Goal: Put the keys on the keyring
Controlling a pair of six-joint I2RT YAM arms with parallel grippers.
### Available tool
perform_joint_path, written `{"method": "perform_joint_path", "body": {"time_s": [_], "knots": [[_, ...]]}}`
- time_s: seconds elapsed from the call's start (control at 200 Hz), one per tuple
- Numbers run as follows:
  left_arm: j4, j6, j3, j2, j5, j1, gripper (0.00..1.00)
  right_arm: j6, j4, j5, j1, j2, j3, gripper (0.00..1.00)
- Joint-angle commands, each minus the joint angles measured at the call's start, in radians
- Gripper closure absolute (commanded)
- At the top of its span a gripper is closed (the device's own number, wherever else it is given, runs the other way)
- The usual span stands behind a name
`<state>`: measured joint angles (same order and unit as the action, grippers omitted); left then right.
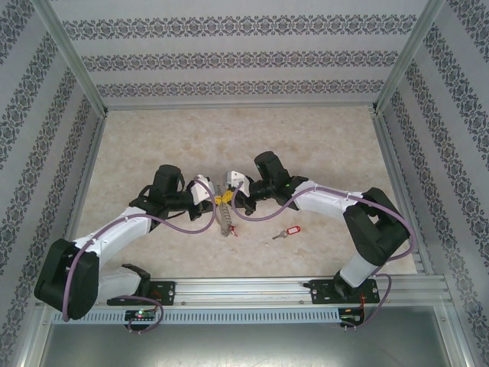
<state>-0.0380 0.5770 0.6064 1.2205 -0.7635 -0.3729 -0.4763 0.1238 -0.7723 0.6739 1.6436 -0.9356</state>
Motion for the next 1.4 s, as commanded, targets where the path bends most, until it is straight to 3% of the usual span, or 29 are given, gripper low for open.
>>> {"method": "perform_joint_path", "body": {"time_s": [0.0, 0.16, 0.285, 0.36, 0.475, 0.899, 1.394], "knots": [[0.019, 0.036, 0.038, 0.029, -0.064, -0.011, 0.85, 0.013, 0.053, -0.066, -0.002, -0.004, -0.030, 1.00], [0.023, 0.046, 0.043, 0.040, -0.064, -0.010, 1.00, 0.008, 0.036, -0.063, 0.001, -0.007, -0.037, 1.00], [0.010, 0.045, 0.036, 0.041, -0.064, -0.010, 1.00, 0.007, 0.035, -0.046, 0.001, -0.011, -0.029, 1.00], [-0.037, 0.025, 0.013, 0.035, -0.062, -0.009, 1.00, 0.002, 0.037, -0.027, -0.001, -0.013, -0.014, 0.92], [-0.119, -0.010, -0.025, 0.018, -0.053, -0.010, 1.00, -0.002, 0.037, -0.015, -0.007, -0.013, 0.009, 0.90], [-0.138, -0.014, -0.038, 0.022, -0.057, -0.010, 1.00, -0.013, 0.056, 0.007, -0.028, 0.011, 0.022, 0.82], [-0.143, -0.017, -0.040, 0.014, -0.063, -0.010, 1.00, -0.027, 0.050, 0.005, -0.044, 0.027, 0.023, 0.81]]}}
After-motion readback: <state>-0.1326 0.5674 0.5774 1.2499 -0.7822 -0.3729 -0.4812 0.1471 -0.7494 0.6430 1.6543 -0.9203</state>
